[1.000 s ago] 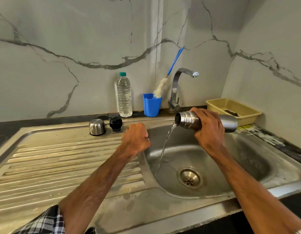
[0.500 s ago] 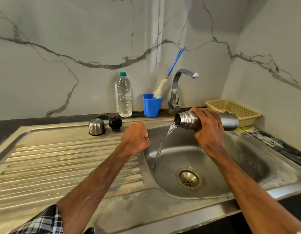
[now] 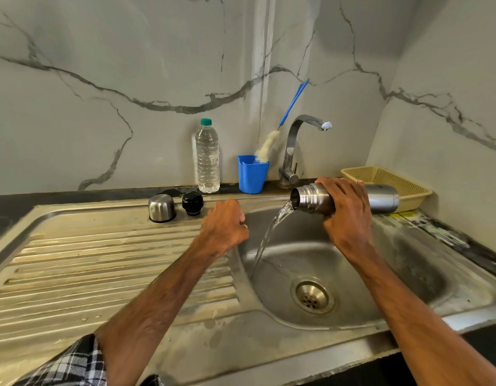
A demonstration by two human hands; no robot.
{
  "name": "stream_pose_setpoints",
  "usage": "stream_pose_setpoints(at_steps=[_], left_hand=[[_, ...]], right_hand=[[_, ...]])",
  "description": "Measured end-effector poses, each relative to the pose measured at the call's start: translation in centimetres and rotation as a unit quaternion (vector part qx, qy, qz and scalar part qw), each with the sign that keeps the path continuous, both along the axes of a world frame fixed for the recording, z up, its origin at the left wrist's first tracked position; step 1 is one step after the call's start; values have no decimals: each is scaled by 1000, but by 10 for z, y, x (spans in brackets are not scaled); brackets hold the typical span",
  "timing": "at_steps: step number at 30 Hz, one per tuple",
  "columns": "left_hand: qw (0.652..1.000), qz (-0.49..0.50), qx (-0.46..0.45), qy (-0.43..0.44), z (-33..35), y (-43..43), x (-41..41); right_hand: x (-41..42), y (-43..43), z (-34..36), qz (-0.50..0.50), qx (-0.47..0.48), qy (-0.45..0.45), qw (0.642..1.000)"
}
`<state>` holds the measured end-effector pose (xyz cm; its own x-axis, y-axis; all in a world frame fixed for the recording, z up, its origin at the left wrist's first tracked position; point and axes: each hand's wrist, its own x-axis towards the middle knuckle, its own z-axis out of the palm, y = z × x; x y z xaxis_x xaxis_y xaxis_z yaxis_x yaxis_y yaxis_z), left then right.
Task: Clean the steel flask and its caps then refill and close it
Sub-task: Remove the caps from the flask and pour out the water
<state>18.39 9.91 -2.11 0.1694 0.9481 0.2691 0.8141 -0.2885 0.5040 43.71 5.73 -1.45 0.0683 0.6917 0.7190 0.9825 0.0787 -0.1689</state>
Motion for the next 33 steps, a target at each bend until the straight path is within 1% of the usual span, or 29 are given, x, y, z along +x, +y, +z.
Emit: stream_pose_setpoints(at_steps=[15, 22, 30, 33], left_hand=[[1000, -7, -6, -4, 4, 1, 3], [1000, -10, -7, -11, 2, 4, 1], [1000, -13, -28, 2, 0, 7, -1], [999, -12, -38, 23, -1, 8, -4]], right_hand=[[1, 3, 1, -6, 4, -35, 999], [0, 1, 3, -6, 15, -37, 999], [1, -1, 5, -6, 20, -42, 999], [1, -1, 5, -5, 24, -44, 999]])
